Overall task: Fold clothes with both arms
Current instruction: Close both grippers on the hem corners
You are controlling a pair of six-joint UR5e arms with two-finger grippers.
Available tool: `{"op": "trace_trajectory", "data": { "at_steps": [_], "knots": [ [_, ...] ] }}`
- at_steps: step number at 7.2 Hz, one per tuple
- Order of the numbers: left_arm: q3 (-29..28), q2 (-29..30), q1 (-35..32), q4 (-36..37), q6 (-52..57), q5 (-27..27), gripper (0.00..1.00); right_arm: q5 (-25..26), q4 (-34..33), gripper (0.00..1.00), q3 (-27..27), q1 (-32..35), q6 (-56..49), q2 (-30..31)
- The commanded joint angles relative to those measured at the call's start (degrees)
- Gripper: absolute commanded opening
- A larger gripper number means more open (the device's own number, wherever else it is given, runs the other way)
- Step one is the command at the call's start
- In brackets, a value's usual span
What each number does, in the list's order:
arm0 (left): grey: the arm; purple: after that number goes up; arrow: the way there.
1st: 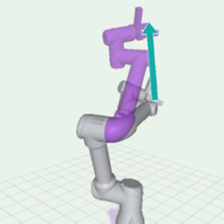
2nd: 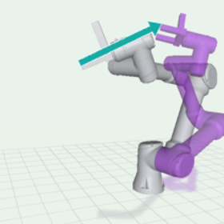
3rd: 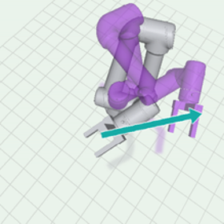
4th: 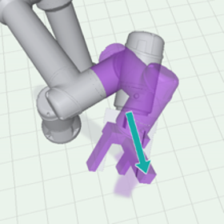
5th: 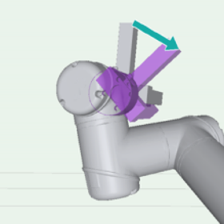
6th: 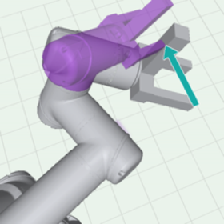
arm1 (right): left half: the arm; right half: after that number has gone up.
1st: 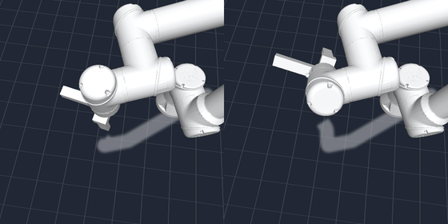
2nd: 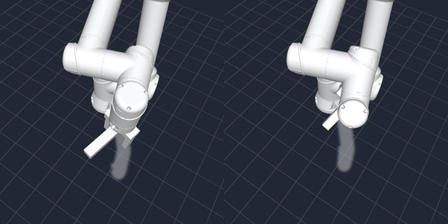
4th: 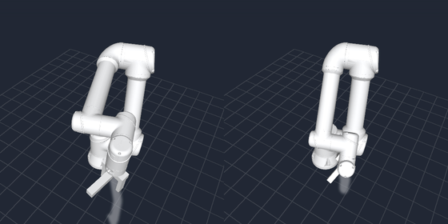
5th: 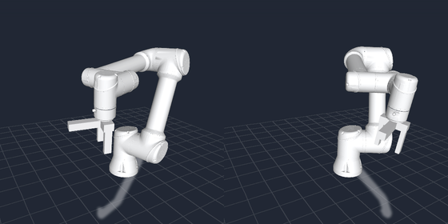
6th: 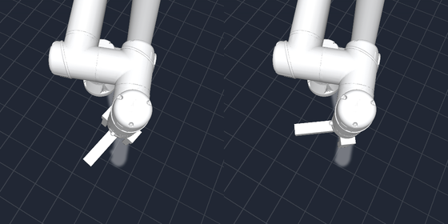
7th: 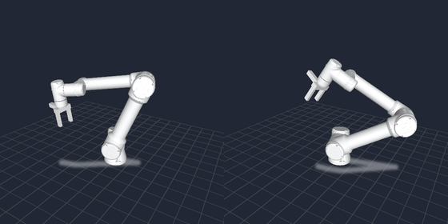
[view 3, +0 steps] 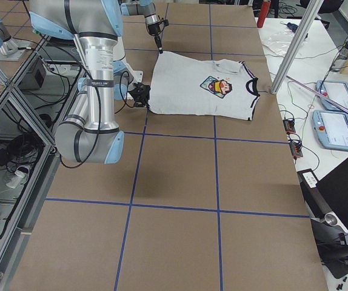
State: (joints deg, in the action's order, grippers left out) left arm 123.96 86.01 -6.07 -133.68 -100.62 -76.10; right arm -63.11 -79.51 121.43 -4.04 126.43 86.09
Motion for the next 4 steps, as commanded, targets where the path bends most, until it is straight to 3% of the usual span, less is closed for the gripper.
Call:
{"op": "trace_trajectory", "data": {
  "at_steps": [1, 2, 3, 4],
  "knots": [
    [3.9, -1.8, -0.3, 1.0, 1.3, -1.1, 0.00, -0.6, -11.9, 0.00, 10.2, 0.7, -0.3, 0.3],
    [10.8, -4.8, -0.4, 5.4, 1.9, -4.1, 0.00, -1.7, -25.4, 0.00, 21.9, -2.2, -0.4, 0.1],
    [20.3, -5.6, -0.6, 15.5, 1.9, -8.1, 0.00, -4.5, -39.0, 0.00, 31.8, -3.5, -0.4, -3.4],
    [26.1, -4.1, -2.0, 25.0, 1.9, -13.3, 0.00, -7.4, -48.3, 0.00, 32.2, -1.3, -0.6, -12.5]
  ]
}}
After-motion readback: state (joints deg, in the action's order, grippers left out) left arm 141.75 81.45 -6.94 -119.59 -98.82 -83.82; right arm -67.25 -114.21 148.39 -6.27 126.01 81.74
